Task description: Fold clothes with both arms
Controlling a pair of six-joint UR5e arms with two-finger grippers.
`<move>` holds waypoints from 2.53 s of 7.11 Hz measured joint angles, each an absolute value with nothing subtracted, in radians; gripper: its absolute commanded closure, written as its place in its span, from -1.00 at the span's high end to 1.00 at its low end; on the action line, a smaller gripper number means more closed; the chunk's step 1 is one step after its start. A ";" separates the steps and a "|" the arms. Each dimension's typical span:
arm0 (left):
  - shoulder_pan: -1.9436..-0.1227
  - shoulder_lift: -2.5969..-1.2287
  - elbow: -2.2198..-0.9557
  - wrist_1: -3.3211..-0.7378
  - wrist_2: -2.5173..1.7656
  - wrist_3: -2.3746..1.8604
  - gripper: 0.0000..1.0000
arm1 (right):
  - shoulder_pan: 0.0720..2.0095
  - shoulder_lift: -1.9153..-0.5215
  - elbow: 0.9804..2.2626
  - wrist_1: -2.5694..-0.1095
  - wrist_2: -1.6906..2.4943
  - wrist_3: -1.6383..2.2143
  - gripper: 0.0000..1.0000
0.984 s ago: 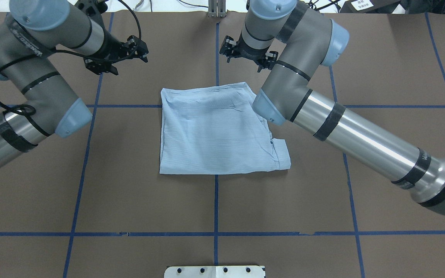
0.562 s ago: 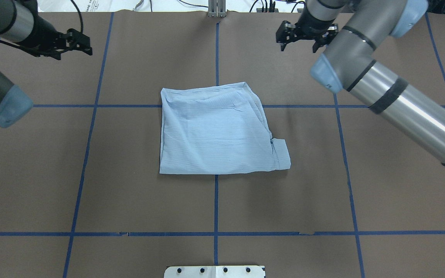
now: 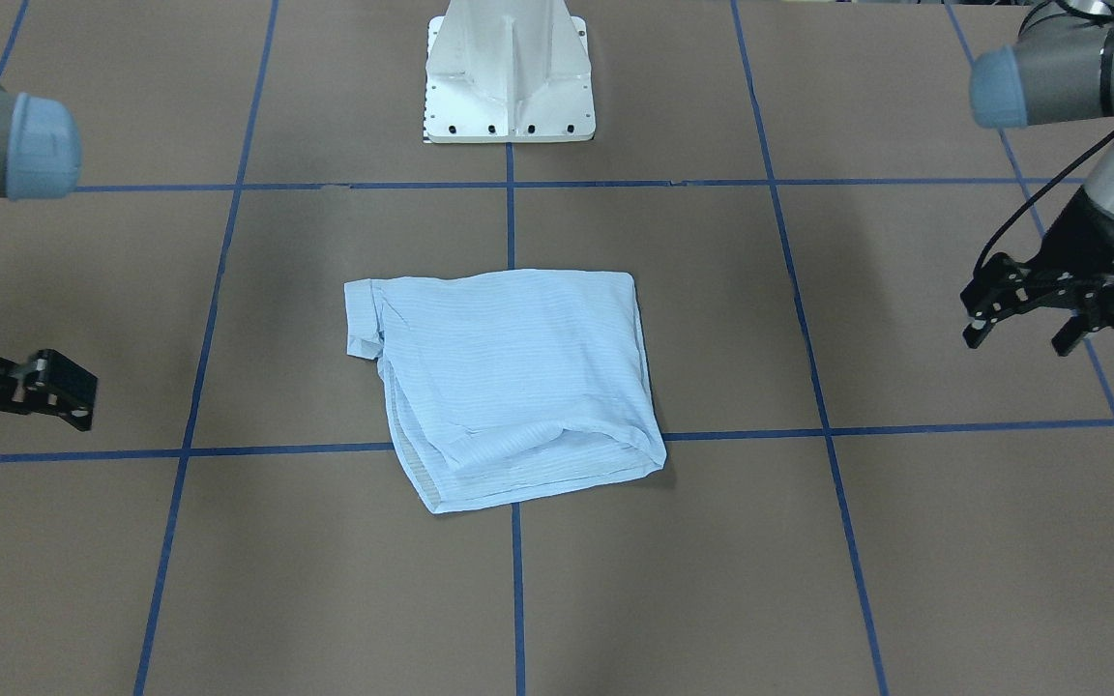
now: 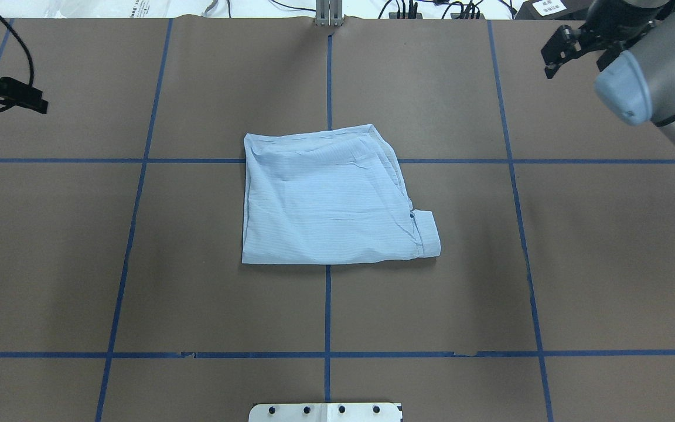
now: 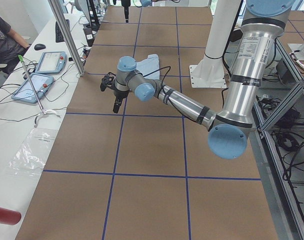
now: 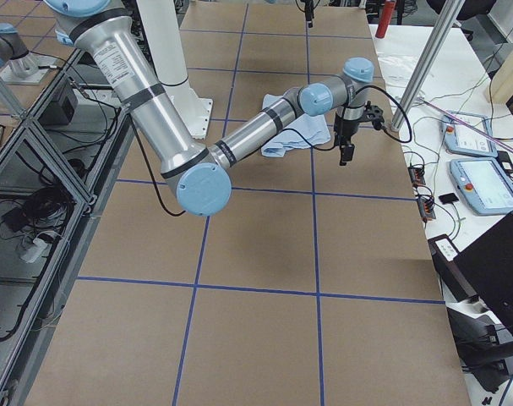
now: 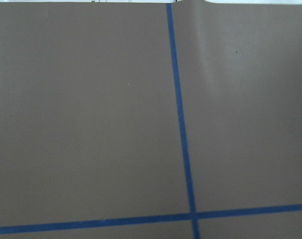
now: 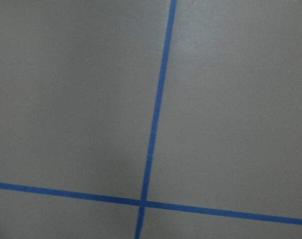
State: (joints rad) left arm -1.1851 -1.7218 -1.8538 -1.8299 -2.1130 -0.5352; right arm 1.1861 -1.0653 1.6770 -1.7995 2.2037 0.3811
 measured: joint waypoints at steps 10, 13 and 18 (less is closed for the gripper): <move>-1.506 -1.554 -1.668 -1.799 -2.257 -0.110 0.99 | 1.365 -1.503 1.761 -1.624 2.291 0.280 1.00; -1.553 -1.563 -1.667 -1.607 -2.256 0.092 0.99 | 1.421 -1.511 1.741 -1.677 2.320 0.261 1.00; -1.561 -1.576 -1.635 -1.516 -2.273 0.138 0.99 | 1.522 -1.597 1.734 -1.762 2.355 0.094 1.00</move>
